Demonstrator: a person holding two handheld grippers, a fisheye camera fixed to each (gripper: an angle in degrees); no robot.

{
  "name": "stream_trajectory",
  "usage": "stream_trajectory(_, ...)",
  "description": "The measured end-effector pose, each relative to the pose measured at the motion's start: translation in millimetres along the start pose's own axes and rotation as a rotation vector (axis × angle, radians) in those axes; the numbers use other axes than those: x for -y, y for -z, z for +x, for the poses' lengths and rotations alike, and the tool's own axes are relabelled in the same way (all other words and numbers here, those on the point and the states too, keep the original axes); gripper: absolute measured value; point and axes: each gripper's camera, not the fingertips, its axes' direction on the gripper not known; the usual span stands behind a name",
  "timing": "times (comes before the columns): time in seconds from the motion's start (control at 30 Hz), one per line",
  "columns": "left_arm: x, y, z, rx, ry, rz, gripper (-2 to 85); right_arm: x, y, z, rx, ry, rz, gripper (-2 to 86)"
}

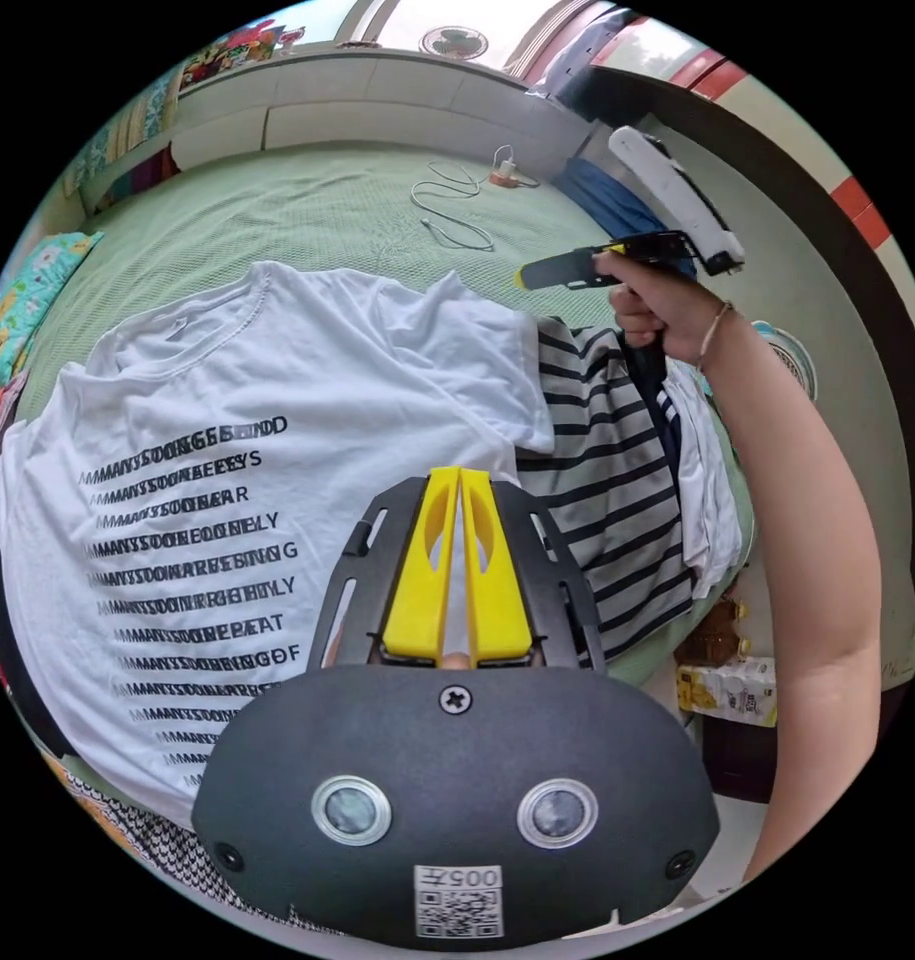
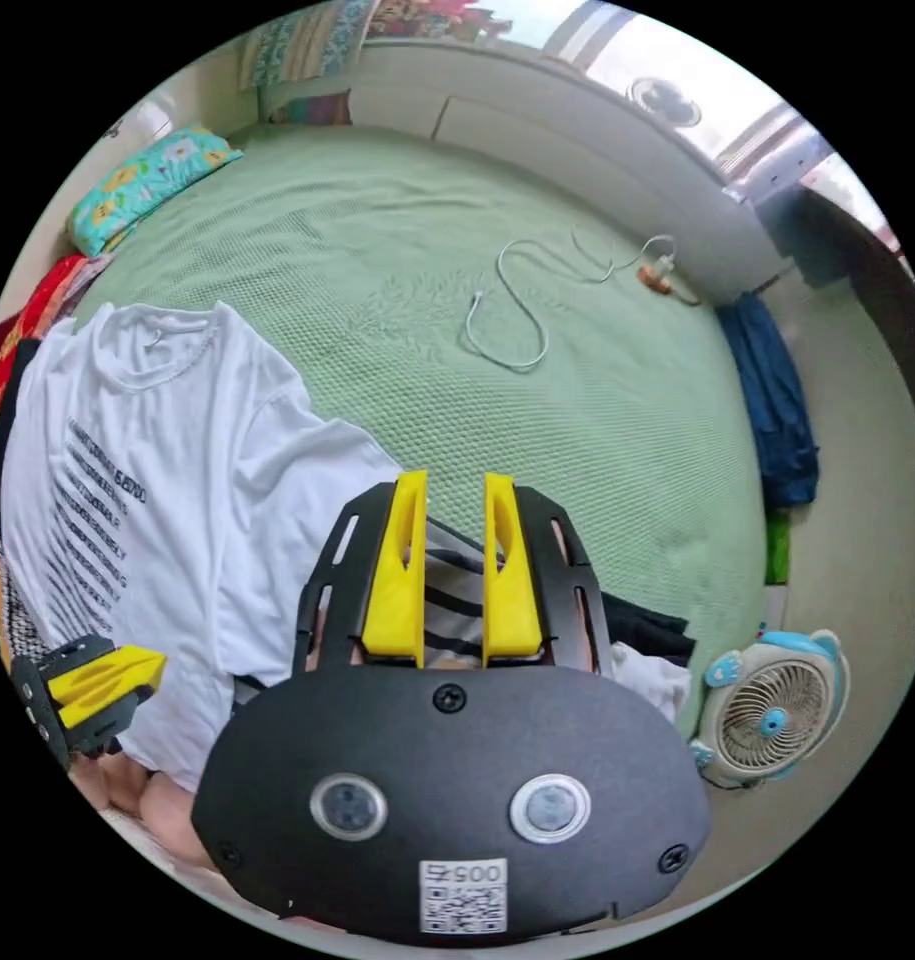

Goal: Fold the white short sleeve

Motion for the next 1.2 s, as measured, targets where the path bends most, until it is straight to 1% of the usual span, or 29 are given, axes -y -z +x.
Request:
stream_trajectory(0.03,0.6,-2.8,-2.2,-0.005,0.006,0.001,-0.1,3.2,-2.4,4.1,0.033,-0.007,-0.004,8.6)
stream_trajectory(0.1,1.6,-7.5,-4.7,-0.015,0.012,-0.001,-0.1,14.9,-12.1,22.3,0.163,-0.041,-0.049,8.3)
stream_trajectory(0.2,2.2,-14.6,-5.8,-0.016,0.013,0.001,-0.1,25.3,-23.5,39.7,0.226,-0.070,-0.110,7.6)
stream_trajectory(0.33,1.2,-24.5,-7.4,-0.017,0.014,-0.004,-0.1,33.2,-30.9,41.8,0.181,-0.042,-0.149,5.9)
stream_trajectory(0.4,0.6,-27.7,-9.2,-0.013,0.018,-0.004,-0.1,38.9,-23.6,45.7,0.175,-0.043,-0.113,1.7)
stream_trajectory(0.5,-0.4,-31.8,-12.1,-0.012,0.023,-0.002,-0.1,44.1,-7.4,57.6,0.185,-0.048,-0.061,-1.1)
stream_trajectory(0.6,-1.6,-37.2,-14.2,-0.018,0.031,-0.005,-0.1,46.6,14.2,73.2,0.173,-0.048,0.001,-1.5)
stream_trajectory(0.67,-3.2,-41.4,-14.5,-0.018,0.031,-0.008,-0.1,47.9,23.7,84.6,0.157,-0.067,0.008,-1.6)
stream_trajectory(0.83,-7.8,-46.8,-13.2,-0.016,0.036,-0.006,-0.1,46.8,24.9,104.6,0.108,-0.102,-0.017,-1.6)
stream_trajectory(1.0,-14.4,-50.8,-10.8,-0.020,0.038,-0.015,-0.1,38.0,10.1,113.6,0.049,-0.156,-0.100,-0.7)
stream_trajectory(1.03,-16.6,-51.0,-9.8,-0.024,0.036,-0.015,-0.1,35.8,11.9,115.7,0.043,-0.163,-0.090,-0.4)
stream_trajectory(1.13,-22.6,-50.7,-6.9,-0.025,0.030,-0.017,-0.1,18.3,39.0,133.0,0.030,-0.247,0.053,5.9)
stream_trajectory(1.2,-26.7,-49.3,-5.0,-0.028,0.027,-0.009,-0.1,-9.6,69.0,139.6,0.106,-0.258,0.215,9.2)
